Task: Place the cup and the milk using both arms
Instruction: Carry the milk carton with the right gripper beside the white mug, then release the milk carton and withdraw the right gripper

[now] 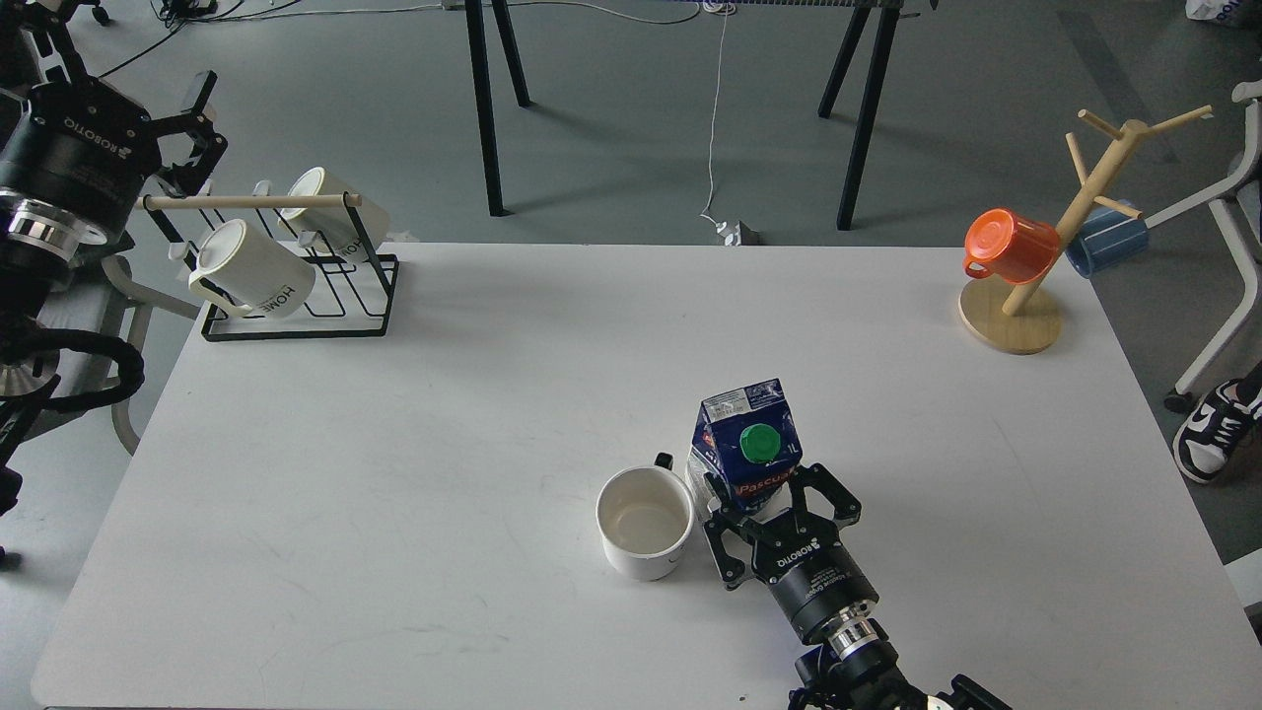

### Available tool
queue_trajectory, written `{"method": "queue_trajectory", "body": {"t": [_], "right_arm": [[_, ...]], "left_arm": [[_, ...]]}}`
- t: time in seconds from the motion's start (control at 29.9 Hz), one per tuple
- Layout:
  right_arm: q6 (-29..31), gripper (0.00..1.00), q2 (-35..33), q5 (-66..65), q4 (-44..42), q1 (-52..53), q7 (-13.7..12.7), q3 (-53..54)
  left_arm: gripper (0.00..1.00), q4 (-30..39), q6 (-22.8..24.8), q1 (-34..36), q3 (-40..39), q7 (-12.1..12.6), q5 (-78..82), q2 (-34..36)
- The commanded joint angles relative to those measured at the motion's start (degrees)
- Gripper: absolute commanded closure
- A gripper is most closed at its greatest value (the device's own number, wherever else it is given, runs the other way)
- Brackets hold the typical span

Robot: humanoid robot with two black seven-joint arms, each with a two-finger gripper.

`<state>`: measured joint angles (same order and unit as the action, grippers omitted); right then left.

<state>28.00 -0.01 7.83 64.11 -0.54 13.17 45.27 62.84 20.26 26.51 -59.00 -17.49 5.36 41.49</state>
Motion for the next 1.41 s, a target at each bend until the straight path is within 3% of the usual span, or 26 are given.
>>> {"method": "queue_trajectory", "body": {"t": [0.0, 0.17, 0.27, 0.33, 1.11, 1.37], "right_arm": [[0.0, 0.32, 0.01, -0.01, -0.22, 0.02, 0.02, -0.01], [0.0, 0.27, 0.01, -0.01, -0.3, 0.02, 0.1, 0.35], [0.0, 0.19, 0.01, -0.01, -0.22, 0.1, 0.19, 0.43], [0.0, 0.04, 0.01, -0.01, -0.3, 0.02, 0.19, 0.43], [0.0, 0.02, 0.01, -0.01, 1.8, -4.73, 0.19, -1.41], [0.0, 0.02, -5.69, -0.27, 8.56, -10.78, 0.19, -1.24]], "left_arm": [[0.0, -0.35, -0.04, -0.06, 0.11, 0.0, 0.0, -0.36], [0.0, -0.7, -0.04, 0.21, 0.2, 0.0, 0.0, -0.53], [0.0, -0.88, -0.04, 0.29, 0.2, 0.0, 0.0, -0.53], [0.0, -1.58, -0.04, 0.38, 0.2, -0.09, 0.0, -0.53], [0.0, -4.4, 0.05, 2.49, 0.81, 0.0, 0.09, -0.71], [0.0, -4.4, 0.4, 2.93, 0.99, 0.0, 0.09, -0.45]]}}
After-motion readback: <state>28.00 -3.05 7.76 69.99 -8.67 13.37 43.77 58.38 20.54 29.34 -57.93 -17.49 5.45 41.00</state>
